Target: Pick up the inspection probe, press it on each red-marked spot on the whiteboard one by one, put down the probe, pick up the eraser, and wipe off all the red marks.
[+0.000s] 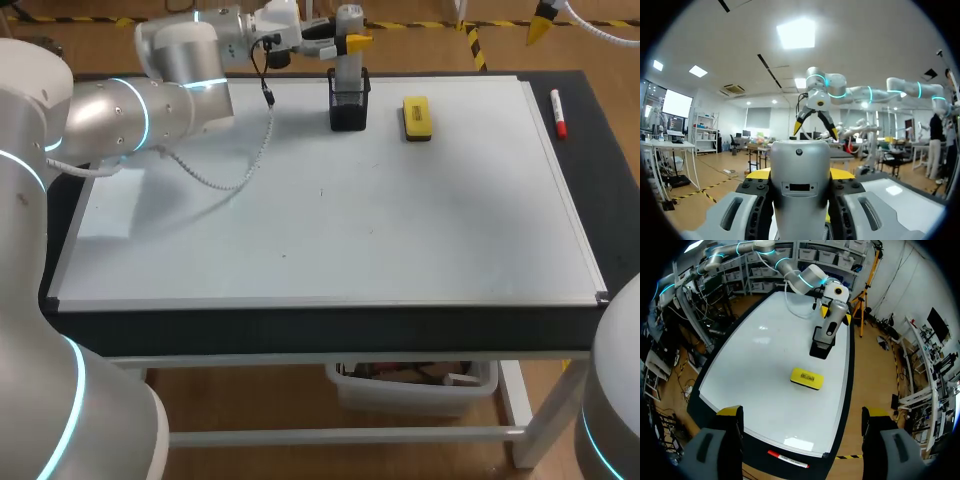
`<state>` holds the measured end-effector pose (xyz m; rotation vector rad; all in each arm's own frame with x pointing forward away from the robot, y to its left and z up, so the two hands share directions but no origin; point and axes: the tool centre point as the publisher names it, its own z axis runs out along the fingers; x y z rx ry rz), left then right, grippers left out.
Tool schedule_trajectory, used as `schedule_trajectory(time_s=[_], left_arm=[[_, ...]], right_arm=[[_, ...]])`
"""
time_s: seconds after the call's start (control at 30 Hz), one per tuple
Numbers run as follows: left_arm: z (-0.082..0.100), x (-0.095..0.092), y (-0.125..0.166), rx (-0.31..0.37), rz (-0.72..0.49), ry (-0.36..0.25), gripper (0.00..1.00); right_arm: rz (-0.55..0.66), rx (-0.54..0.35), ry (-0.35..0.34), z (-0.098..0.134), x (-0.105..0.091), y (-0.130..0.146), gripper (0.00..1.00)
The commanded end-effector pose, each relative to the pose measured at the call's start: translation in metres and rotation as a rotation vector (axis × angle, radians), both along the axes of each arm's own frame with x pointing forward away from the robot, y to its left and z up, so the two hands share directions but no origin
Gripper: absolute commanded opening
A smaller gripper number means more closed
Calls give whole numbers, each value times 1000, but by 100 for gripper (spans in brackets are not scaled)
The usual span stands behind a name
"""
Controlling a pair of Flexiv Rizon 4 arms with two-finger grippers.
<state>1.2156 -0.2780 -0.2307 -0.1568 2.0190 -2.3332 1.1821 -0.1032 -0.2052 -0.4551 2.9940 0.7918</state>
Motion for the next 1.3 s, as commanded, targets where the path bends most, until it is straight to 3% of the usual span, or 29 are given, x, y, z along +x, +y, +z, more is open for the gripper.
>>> schedule_trajectory(time_s=[0.03, 1.2, 1.23, 1.27, 1.3], left_arm=[[-11, 12, -2, -32, -334, -45, 0], [-43, 11, -6, -19, -369, -18, 0], [-43, 11, -6, -19, -370, -18, 41], [-43, 11, -6, -17, -371, -18, 96], [-43, 11, -6, -16, -371, -18, 100]], right_arm=[[4, -4, 6, 1, 2, -1, 100], [4, -4, 6, 1, 2, -1, 100], [4, -4, 6, 1, 2, -1, 100], [4, -4, 6, 1, 2, -1, 100], [4, -4, 6, 1, 2, -1, 100]])
